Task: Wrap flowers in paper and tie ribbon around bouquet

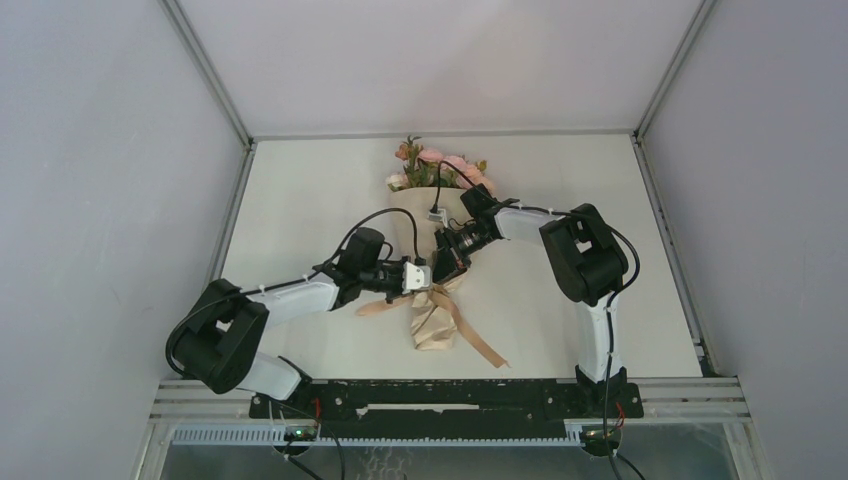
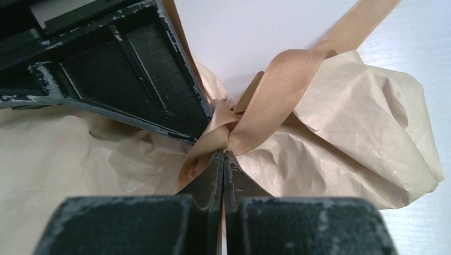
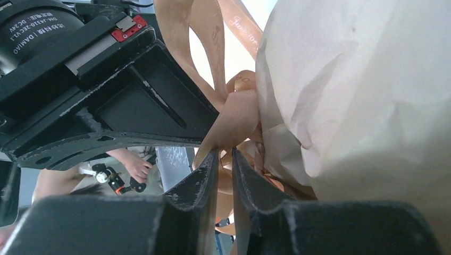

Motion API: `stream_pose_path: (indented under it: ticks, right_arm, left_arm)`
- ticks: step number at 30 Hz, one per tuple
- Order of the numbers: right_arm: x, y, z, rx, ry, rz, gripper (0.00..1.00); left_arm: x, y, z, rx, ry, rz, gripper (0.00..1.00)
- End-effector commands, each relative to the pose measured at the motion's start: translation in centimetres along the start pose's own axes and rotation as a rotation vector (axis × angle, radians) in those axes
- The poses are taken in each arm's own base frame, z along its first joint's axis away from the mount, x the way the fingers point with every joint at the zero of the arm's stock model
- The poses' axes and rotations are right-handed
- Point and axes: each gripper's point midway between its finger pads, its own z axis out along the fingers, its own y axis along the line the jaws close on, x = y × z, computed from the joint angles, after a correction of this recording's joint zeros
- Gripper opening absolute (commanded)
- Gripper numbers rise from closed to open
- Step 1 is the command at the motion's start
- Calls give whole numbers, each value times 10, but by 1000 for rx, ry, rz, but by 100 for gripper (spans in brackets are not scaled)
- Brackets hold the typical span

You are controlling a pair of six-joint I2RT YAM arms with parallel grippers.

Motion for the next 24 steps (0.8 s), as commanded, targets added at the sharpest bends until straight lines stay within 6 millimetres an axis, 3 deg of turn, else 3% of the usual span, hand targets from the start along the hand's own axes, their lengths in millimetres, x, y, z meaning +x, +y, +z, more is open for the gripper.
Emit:
stream_pose_path:
  ticks: [1,9,15,18,24]
  right_arm:
    - [-5,19,-3,-38,-14,-81,23]
    - [-5,22,-3,-49,-11,-88,25]
    - [-1,16,4,-29,7,-76,24]
    - [0,12,4,-21,8,-68,20]
    - [-3,9,-1,4,-7,-69,3]
  left_arm:
    - [-14,22,2,-63,-23,37,0]
    - [-6,22,5,-72,8,35,0]
    - [-15,36,6,-140,-25,-6,0]
    - [-15,38,6,-152,-27,-14,0]
    - [-13,35,5,-151,-23,-5,0]
